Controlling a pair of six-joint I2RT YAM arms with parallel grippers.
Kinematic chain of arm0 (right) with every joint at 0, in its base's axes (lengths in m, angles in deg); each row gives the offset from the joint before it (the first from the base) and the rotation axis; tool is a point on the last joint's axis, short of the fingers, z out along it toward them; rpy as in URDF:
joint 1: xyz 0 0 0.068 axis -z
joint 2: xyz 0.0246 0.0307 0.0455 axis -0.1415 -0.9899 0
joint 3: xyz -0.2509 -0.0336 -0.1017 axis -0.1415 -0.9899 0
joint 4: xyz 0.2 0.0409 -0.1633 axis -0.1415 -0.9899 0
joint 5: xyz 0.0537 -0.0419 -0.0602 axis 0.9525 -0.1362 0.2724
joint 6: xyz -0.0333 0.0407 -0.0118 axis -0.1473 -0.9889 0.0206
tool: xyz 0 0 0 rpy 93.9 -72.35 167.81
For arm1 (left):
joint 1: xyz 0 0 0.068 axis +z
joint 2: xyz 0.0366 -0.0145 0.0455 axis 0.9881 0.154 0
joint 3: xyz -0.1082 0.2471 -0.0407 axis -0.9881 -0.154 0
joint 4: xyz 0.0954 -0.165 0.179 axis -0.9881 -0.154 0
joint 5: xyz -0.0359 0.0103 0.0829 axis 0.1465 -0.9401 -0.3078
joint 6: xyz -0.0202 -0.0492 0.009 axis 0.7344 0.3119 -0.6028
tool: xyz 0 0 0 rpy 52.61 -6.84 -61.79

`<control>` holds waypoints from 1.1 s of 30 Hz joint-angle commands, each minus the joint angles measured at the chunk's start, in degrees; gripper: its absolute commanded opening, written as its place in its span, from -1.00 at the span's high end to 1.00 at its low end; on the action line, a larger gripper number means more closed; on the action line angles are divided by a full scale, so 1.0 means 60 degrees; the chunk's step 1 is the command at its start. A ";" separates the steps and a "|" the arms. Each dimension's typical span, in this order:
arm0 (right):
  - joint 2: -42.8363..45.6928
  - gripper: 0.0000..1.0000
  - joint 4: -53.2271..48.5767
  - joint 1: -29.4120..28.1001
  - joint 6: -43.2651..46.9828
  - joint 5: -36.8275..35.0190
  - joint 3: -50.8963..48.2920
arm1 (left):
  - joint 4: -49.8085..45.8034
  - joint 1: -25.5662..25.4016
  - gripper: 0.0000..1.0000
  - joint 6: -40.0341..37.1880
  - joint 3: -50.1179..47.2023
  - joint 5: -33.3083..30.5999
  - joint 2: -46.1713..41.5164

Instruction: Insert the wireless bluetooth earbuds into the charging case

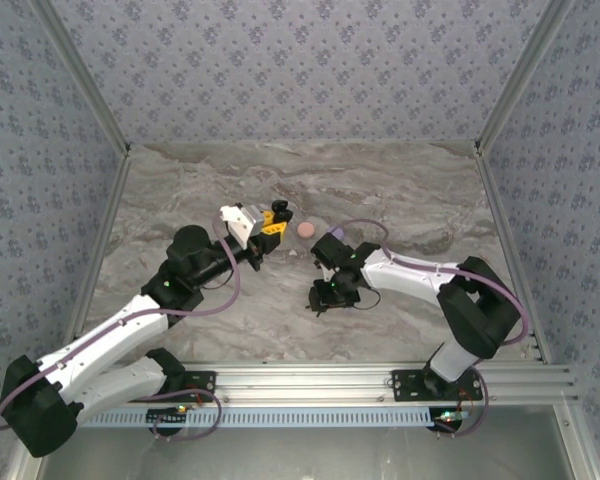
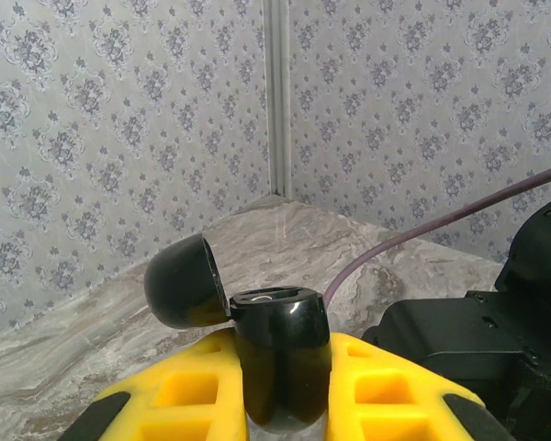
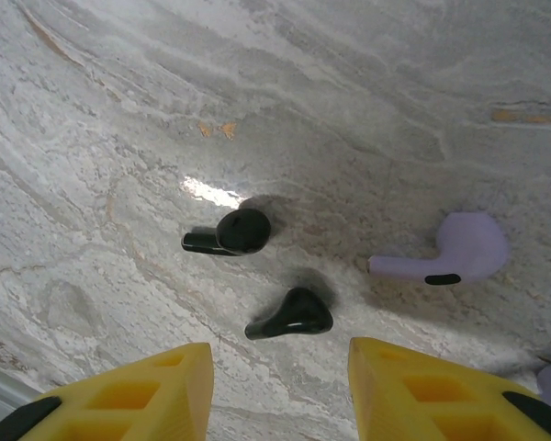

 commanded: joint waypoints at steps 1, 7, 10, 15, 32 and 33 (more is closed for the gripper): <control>-0.0320 0.11 -0.0598 -0.0111 0.0111 -0.0138 0.0364 | 0.0024 -0.0053 1.00 -0.0155 0.0343 -0.0057 -0.0125; -0.0637 0.15 -0.0764 -0.0172 0.0228 -0.0199 0.0581 | -0.0040 -0.0060 1.00 -0.0169 0.0328 -0.0065 -0.0191; -0.0767 0.17 -0.0792 -0.0194 0.0298 -0.0229 0.0662 | -0.0044 -0.0059 1.00 -0.0155 0.0307 -0.0074 -0.0220; -0.0977 0.22 -0.0851 -0.0219 0.0420 -0.0265 0.0793 | -0.0056 -0.0053 1.00 -0.0133 0.0310 -0.0068 -0.0230; -0.1463 0.36 -0.0942 -0.0216 0.0666 -0.0492 0.1038 | -0.0165 -0.0060 1.00 -0.0133 0.0291 -0.0094 -0.0244; -0.1495 0.37 -0.0925 -0.0213 0.0702 -0.0469 0.1046 | -0.0185 -0.0060 1.00 -0.0130 0.0297 -0.0098 -0.0255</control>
